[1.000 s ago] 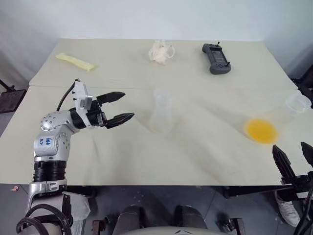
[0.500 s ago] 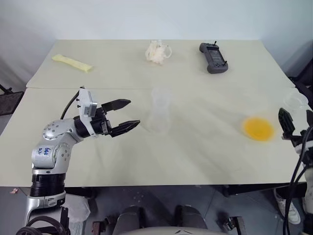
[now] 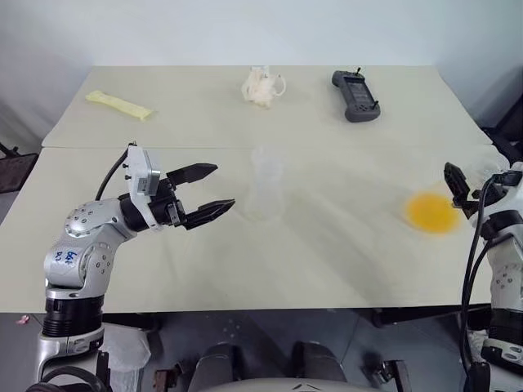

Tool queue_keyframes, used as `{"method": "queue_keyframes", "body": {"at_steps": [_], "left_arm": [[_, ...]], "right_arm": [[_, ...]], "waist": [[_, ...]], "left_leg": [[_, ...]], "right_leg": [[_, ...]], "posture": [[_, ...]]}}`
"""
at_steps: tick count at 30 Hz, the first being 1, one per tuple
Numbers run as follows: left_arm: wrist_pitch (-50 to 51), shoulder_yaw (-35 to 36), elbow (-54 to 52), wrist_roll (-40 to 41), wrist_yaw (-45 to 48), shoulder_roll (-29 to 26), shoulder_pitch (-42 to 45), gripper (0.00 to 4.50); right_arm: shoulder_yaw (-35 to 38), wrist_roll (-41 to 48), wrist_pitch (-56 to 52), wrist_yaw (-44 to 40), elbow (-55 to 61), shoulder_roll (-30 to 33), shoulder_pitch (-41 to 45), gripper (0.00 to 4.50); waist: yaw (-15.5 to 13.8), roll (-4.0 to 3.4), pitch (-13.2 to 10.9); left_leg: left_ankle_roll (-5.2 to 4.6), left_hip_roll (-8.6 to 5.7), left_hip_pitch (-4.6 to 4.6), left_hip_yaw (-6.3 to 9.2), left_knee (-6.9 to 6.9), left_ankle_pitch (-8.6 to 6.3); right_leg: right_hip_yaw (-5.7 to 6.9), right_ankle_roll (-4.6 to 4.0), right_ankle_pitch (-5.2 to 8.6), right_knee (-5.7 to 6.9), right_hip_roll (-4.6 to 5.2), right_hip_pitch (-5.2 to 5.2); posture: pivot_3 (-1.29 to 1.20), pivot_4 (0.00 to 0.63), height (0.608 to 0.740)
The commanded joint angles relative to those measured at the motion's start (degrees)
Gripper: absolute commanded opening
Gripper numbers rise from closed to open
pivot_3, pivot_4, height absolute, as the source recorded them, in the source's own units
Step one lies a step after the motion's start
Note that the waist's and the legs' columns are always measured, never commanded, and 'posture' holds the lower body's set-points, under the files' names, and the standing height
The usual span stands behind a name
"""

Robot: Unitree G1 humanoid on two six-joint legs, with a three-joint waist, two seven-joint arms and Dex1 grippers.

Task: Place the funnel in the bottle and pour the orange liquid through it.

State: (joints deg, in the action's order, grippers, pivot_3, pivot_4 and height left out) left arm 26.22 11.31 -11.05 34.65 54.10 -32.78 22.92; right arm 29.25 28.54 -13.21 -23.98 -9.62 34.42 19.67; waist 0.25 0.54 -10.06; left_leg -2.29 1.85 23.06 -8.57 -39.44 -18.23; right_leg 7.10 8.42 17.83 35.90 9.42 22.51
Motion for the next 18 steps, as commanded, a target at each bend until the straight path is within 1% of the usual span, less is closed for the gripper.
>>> {"method": "queue_keyframes", "body": {"at_steps": [1,5,7,9,10,12,13,15,18], "left_arm": [[-0.5,1.5,-2.7,1.5,-0.4,-0.9,-1.1,4.50],[-0.7,1.6,-2.8,1.4,-0.8,-0.9,-1.3,4.50],[-1.0,1.6,-2.4,1.0,-1.0,-1.0,-1.3,4.50],[-1.2,1.5,-1.9,0.6,-1.1,-1.3,-1.4,4.50],[-1.6,1.3,-1.5,0.2,-1.2,-1.4,-1.4,4.50],[-2.0,1.2,-0.9,0.0,-1.2,-1.5,-1.3,4.50],[-2.2,1.0,-0.7,-0.2,-1.4,-1.4,-1.3,4.50],[-2.7,0.9,-0.2,-0.3,-1.5,-1.3,-1.4,4.50],[-3.7,0.9,0.3,-0.8,-1.9,-1.1,-2.1,4.50]], "right_arm": [[0.7,-0.3,3.4,-0.7,0.6,-0.2,0.8,2.59],[0.6,1.1,4.0,-2.1,2.9,-0.8,1.3,2.58],[-1.7,0.6,4.4,-2.7,5.8,-1.0,3.3,2.58],[-5.4,-2.7,5.1,-1.5,8.6,-0.8,6.2,2.58],[-8.5,-3.6,1.8,-1.7,9.9,0.0,8.1,2.58],[-13.5,-6.9,-1.2,-1.8,11.5,1.0,11.1,2.58],[-17.1,-9.0,-1.9,-3.7,12.4,2.0,12.8,2.58],[-22.9,-13.5,1.6,-6.9,12.7,2.5,16.1,2.58],[-28.6,-18.4,4.9,-7.8,9.9,1.0,22.1,2.58]], "waist": [[0.0,-0.01,0.0],[-0.1,-0.02,0.0],[0.0,-0.08,0.0],[0.6,-0.20,-0.1],[0.9,-0.26,-0.1],[1.5,-0.29,-0.1],[1.5,-0.29,-0.1],[1.4,-0.29,-0.1],[1.4,-0.29,-0.1]], "left_leg": [[0.00,0.00,0.00,0.00,0.00,0.00],[0.00,0.01,0.02,0.00,0.00,0.00],[0.00,0.01,0.02,0.00,0.00,0.00],[0.00,0.03,0.02,-0.03,0.00,0.00],[0.00,0.04,0.02,-0.08,0.01,0.00],[0.03,0.07,0.01,-0.06,0.06,0.02],[0.05,0.07,0.00,-0.07,0.12,0.02],[0.06,0.07,0.01,-0.04,0.22,0.03],[0.06,0.03,0.04,-0.04,0.26,0.03]], "right_leg": [[0.00,0.00,0.00,0.00,0.00,0.01],[-0.02,0.00,0.00,-0.02,0.01,0.00],[-0.02,0.00,0.00,-0.02,0.01,0.01],[-0.04,0.00,0.00,-0.02,0.01,0.04],[-0.07,0.00,0.00,-0.01,0.00,0.07],[-0.05,0.00,0.00,0.04,0.00,0.10],[-0.06,0.00,0.00,0.03,0.00,0.13],[-0.03,0.00,0.00,0.02,0.00,0.17],[-0.01,0.00,0.00,-0.02,0.01,0.19]], "posture": [[0.00,0.150,0.740],[0.00,0.150,0.740],[0.00,0.150,0.740],[0.00,0.150,0.740],[0.00,0.150,0.740],[0.00,0.150,0.740],[0.00,0.150,0.740],[0.00,0.150,0.740],[0.00,0.150,0.740]]}}
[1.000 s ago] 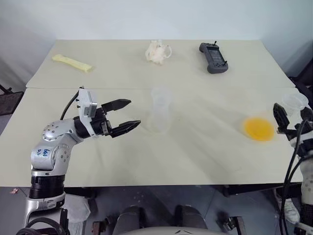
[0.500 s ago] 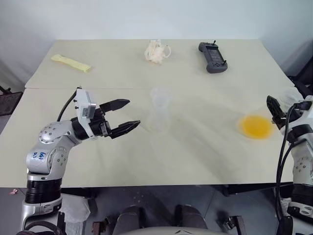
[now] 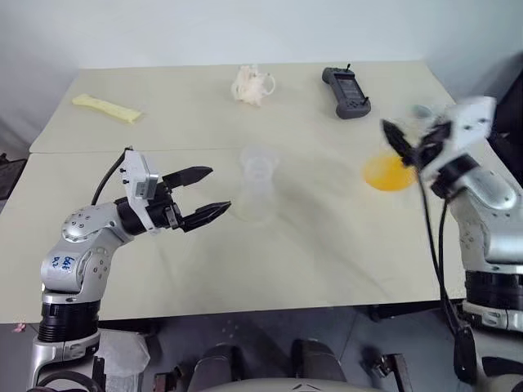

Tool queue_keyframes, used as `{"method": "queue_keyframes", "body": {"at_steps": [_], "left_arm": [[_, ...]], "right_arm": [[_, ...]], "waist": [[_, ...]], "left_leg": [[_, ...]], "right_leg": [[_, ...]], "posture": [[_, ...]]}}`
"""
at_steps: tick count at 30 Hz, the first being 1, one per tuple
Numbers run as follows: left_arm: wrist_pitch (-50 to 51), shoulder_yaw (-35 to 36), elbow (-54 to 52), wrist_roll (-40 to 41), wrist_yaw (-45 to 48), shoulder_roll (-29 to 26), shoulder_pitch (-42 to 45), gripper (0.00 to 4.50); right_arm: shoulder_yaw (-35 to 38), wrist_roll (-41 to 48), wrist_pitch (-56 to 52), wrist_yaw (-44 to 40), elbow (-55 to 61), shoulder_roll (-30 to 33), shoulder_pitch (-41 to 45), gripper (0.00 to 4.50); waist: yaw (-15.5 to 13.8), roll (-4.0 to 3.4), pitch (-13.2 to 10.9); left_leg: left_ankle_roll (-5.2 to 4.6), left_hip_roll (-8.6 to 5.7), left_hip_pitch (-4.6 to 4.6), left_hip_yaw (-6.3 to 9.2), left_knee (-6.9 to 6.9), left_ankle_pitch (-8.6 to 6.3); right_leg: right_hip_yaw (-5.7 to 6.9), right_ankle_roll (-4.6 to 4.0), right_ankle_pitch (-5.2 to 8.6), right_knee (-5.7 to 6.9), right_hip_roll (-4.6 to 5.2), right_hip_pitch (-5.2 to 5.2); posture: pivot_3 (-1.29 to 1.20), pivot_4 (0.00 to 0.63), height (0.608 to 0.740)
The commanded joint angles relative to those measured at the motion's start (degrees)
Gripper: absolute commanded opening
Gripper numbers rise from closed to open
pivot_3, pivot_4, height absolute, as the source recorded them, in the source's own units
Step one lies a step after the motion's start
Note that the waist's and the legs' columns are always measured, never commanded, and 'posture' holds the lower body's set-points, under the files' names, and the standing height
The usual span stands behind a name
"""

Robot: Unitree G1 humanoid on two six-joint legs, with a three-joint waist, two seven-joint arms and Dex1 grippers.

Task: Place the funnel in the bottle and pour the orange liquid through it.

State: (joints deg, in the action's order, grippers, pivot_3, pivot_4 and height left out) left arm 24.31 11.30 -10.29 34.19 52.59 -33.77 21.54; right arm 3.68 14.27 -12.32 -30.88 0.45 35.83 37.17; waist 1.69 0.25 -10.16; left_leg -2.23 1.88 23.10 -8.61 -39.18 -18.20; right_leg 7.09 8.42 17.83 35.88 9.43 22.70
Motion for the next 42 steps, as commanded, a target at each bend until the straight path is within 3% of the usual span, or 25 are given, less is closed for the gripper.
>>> {"method": "queue_keyframes", "body": {"at_steps": [1,9,19,42], "left_arm": [[-2.0,1.0,-0.3,-0.4,-0.5,0.0,-0.9,4.50],[-3.8,0.8,-1.2,-1.1,-2.6,0.9,-2.9,4.50],[-4.2,0.5,-1.5,-1.1,-3.6,0.8,-3.8,4.50],[-6.7,-0.6,1.2,-1.9,-4.4,3.2,-2.4,4.50]], "right_arm": [[-4.4,-5.6,5.0,-1.1,-1.2,-0.9,6.1,2.58],[-15.7,-20.7,25.2,-2.5,-12.2,-3.2,13.5,2.58],[-19.9,-33.8,39.5,4.9,-23.5,-5.8,20.1,2.58],[-21.2,-47.5,52.5,16.6,-32.6,-5.7,27.5,2.58]], "waist": [[-0.1,0.00,0.0],[0.1,0.02,0.0],[0.3,0.02,0.0],[0.7,0.01,0.0]], "left_leg": [[0.00,-0.02,0.02,0.00,0.00,0.00],[0.00,-0.04,0.08,0.09,-0.01,0.00],[0.01,0.02,0.08,0.10,0.00,0.01],[0.03,0.04,0.08,0.12,0.02,0.02]], "right_leg": [[0.00,0.00,0.00,0.00,0.02,0.01],[0.08,0.00,0.00,-0.01,0.04,0.00],[0.12,0.00,0.00,0.00,0.04,0.01],[0.14,0.00,0.00,0.00,0.03,0.01]], "posture": [[0.00,0.150,0.740],[0.00,0.150,0.740],[0.00,0.150,0.740],[0.00,0.150,0.740]]}}
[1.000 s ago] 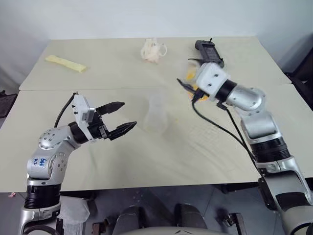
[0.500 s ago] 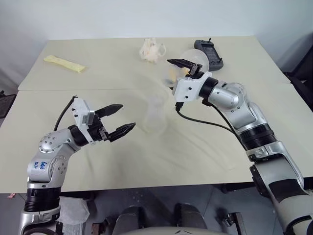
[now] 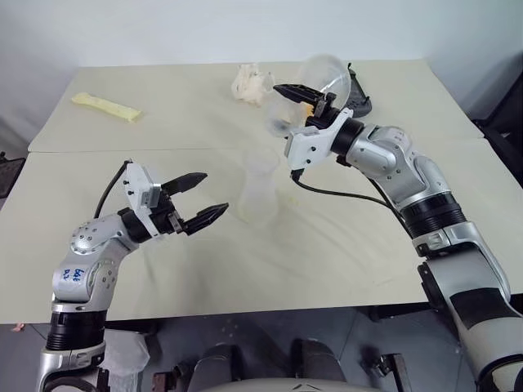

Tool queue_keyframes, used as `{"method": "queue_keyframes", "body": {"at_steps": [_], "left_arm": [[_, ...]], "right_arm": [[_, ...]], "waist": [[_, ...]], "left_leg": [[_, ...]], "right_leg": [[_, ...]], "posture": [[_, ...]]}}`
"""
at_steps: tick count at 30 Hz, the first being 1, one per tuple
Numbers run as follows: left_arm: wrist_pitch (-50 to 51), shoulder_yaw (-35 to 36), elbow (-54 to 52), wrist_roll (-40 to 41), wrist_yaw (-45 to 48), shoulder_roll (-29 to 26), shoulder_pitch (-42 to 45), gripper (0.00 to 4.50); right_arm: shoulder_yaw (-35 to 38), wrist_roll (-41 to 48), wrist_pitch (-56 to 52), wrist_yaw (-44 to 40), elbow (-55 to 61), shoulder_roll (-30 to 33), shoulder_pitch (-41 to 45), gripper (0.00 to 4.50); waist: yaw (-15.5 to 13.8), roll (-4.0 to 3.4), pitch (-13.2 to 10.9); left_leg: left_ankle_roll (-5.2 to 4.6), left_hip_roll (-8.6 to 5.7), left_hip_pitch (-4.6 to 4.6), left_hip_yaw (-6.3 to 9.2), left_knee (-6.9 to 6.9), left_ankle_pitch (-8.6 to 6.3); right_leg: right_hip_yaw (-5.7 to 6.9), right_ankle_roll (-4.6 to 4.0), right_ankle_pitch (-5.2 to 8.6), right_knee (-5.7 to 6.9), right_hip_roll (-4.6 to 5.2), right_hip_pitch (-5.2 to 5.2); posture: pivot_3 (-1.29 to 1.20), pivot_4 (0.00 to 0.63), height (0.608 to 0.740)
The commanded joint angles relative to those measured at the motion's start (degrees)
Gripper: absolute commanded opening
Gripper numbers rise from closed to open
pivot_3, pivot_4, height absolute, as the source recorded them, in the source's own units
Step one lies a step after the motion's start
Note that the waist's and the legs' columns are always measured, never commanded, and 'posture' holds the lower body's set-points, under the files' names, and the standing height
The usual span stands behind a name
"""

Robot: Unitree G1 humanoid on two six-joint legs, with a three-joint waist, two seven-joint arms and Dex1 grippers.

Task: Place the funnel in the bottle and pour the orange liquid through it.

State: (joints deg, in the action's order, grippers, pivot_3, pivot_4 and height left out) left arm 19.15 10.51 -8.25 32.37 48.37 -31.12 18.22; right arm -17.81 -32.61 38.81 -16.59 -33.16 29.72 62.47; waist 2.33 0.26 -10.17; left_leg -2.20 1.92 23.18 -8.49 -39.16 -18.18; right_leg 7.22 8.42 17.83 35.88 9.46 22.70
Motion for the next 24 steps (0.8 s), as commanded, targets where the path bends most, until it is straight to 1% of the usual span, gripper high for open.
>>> {"method": "queue_keyframes", "body": {"at_steps": [1,15,24], "left_arm": [[-1.7,0.2,-0.7,-0.1,-0.3,0.7,1.0,4.50],[-2.7,-0.2,0.2,-0.3,0.1,1.9,1.2,4.50],[-3.6,-0.6,0.9,-0.7,0.1,2.7,1.5,4.50]], "right_arm": [[0.4,-1.1,1.7,2.9,0.9,0.4,2.3,2.58],[-1.2,-6.6,4.7,8.8,-0.7,0.4,3.8,2.58],[-1.9,-8.3,4.5,10.1,-1.6,0.2,4.6,2.58]], "waist": [[0.0,0.00,0.0],[1.0,0.00,0.0],[0.9,0.00,0.0]], "left_leg": [[0.00,0.00,0.00,0.00,0.00,0.00],[0.01,0.01,0.00,0.03,0.05,0.00],[0.01,0.01,0.00,0.04,0.05,0.00]], "right_leg": [[0.00,0.00,0.00,0.00,0.00,0.00],[0.02,0.00,0.00,0.00,0.00,0.00],[0.01,0.00,0.00,0.00,0.00,0.00]], "posture": [[0.00,0.150,0.740],[0.00,0.150,0.740],[0.00,0.150,0.740]]}}
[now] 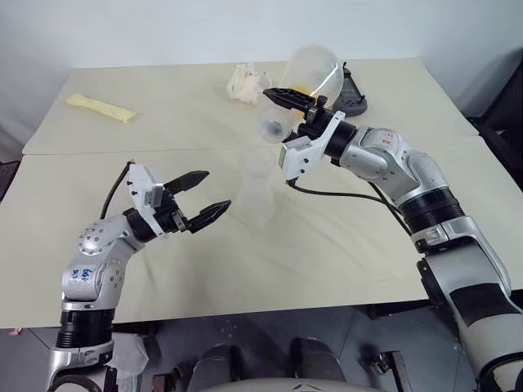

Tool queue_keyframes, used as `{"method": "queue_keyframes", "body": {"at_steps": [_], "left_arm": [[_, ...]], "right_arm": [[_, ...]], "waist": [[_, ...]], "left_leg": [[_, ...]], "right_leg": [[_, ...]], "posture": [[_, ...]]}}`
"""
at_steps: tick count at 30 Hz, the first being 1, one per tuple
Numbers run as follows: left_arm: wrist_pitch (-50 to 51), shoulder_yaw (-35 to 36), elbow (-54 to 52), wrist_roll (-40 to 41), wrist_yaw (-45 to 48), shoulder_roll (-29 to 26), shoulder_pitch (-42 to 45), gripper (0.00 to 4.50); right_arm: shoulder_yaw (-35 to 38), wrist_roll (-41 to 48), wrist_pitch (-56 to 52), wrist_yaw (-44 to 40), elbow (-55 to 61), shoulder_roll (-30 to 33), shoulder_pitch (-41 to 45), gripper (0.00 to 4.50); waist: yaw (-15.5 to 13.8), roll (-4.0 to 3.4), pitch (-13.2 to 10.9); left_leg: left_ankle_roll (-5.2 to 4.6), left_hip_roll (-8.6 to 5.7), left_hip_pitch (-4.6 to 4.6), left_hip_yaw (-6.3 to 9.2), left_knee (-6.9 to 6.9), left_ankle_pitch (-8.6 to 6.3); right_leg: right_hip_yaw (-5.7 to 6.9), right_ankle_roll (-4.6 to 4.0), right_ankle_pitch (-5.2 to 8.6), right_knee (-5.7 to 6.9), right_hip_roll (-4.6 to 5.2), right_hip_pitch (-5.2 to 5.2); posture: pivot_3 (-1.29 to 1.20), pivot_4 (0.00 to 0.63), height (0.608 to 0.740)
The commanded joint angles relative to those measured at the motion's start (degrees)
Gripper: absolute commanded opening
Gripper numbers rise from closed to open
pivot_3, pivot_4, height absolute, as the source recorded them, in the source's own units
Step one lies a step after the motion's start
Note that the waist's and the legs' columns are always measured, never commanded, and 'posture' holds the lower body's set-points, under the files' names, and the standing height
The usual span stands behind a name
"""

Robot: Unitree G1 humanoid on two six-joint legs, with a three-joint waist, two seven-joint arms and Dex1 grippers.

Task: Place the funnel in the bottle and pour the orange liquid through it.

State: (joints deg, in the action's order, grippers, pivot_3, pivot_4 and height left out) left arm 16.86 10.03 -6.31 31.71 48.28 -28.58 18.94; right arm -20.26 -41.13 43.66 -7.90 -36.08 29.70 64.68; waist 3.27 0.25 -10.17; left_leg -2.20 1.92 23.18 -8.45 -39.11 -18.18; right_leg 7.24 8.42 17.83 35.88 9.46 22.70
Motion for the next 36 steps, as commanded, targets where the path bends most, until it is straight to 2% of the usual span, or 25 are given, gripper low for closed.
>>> {"method": "queue_keyframes", "body": {"at_steps": [1,20,23,36], "left_arm": [[-1.4,-0.1,-0.9,-0.1,0.1,0.2,0.9,4.50],[-2.2,-0.3,-0.1,-0.7,0.2,1.1,1.6,4.50],[-2.4,-0.4,-0.1,-0.7,0.3,1.3,1.7,4.50],[-3.5,-1.0,0.9,-0.7,0.4,1.9,2.6,4.50]], "right_arm": [[0.6,0.1,-0.4,1.6,1.4,0.2,2.6,2.58],[-1.0,-3.2,0.2,5.2,1.0,0.3,3.9,2.58],[-2.0,-6.8,0.1,8.1,2.2,1.1,4.1,2.58],[-2.7,-9.9,0.3,11.9,2.4,1.6,4.3,2.58]], "waist": [[0.0,0.00,0.0],[0.0,0.00,0.0],[0.0,0.00,0.0],[0.1,0.00,0.0]], "left_leg": [[0.00,0.00,0.00,0.00,0.00,0.00],[0.00,0.00,0.00,0.00,0.00,0.00],[0.00,0.00,0.00,0.01,0.00,0.00],[0.00,0.00,0.00,0.00,0.00,0.00]], "right_leg": [[0.00,0.00,0.00,0.00,0.00,0.00],[0.00,0.00,0.00,0.00,0.00,0.00],[0.00,0.00,0.00,0.00,0.00,0.00],[-0.01,0.00,0.00,0.00,0.00,0.00]], "posture": [[0.00,0.150,0.740],[0.00,0.150,0.740],[0.00,0.150,0.740],[0.00,0.150,0.740]]}}
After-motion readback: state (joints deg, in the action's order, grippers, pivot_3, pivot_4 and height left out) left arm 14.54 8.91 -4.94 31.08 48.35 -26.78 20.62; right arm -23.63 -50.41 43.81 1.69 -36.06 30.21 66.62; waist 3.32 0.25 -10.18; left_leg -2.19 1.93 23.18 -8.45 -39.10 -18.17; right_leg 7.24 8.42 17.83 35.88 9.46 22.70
